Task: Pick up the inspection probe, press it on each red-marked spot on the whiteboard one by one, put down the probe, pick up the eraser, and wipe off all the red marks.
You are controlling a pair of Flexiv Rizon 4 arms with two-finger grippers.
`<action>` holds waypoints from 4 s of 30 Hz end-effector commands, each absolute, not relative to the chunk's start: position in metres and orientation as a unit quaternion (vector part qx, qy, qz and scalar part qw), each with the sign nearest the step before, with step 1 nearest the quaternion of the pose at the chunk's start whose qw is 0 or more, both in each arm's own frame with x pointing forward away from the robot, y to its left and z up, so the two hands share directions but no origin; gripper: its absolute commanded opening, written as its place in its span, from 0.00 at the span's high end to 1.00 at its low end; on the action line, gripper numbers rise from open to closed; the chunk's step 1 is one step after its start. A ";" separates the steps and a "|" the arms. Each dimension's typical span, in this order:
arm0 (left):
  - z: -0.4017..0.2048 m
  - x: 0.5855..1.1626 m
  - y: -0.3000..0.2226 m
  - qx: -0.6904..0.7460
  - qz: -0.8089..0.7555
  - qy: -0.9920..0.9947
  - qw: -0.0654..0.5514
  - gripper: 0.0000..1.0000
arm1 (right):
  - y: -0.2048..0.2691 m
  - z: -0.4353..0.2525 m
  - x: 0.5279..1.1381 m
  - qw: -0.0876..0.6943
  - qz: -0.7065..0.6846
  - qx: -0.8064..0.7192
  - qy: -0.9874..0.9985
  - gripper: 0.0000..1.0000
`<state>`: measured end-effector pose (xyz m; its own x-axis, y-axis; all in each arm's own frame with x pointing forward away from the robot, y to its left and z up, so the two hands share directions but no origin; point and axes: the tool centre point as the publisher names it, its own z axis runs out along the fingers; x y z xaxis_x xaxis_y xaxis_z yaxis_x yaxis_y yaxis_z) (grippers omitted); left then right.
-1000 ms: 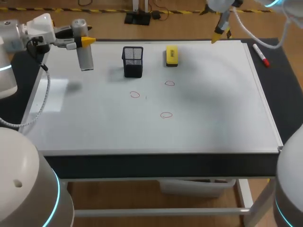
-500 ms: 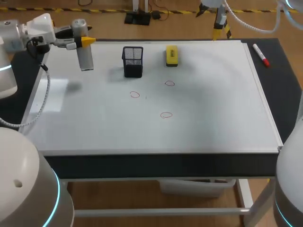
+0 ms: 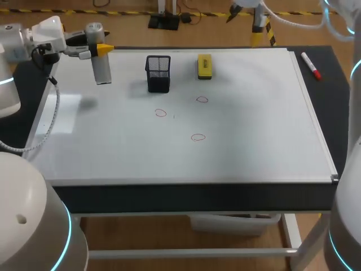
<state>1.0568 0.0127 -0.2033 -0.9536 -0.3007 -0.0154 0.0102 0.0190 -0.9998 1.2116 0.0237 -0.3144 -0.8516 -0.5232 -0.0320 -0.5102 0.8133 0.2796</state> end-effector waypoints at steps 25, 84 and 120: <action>-0.203 1.056 0.012 -0.103 -0.693 0.705 0.113 1.00 | 0.115 -0.378 1.207 0.192 -0.048 0.634 -0.747 0.00; -0.203 1.056 0.012 -0.103 -0.693 0.705 0.113 1.00 | 0.127 -0.433 1.203 0.154 -0.167 0.673 -0.704 0.50; -0.203 1.056 0.012 -0.103 -0.693 0.705 0.113 1.00 | 0.025 -0.363 1.143 0.099 -0.065 0.564 -0.817 1.00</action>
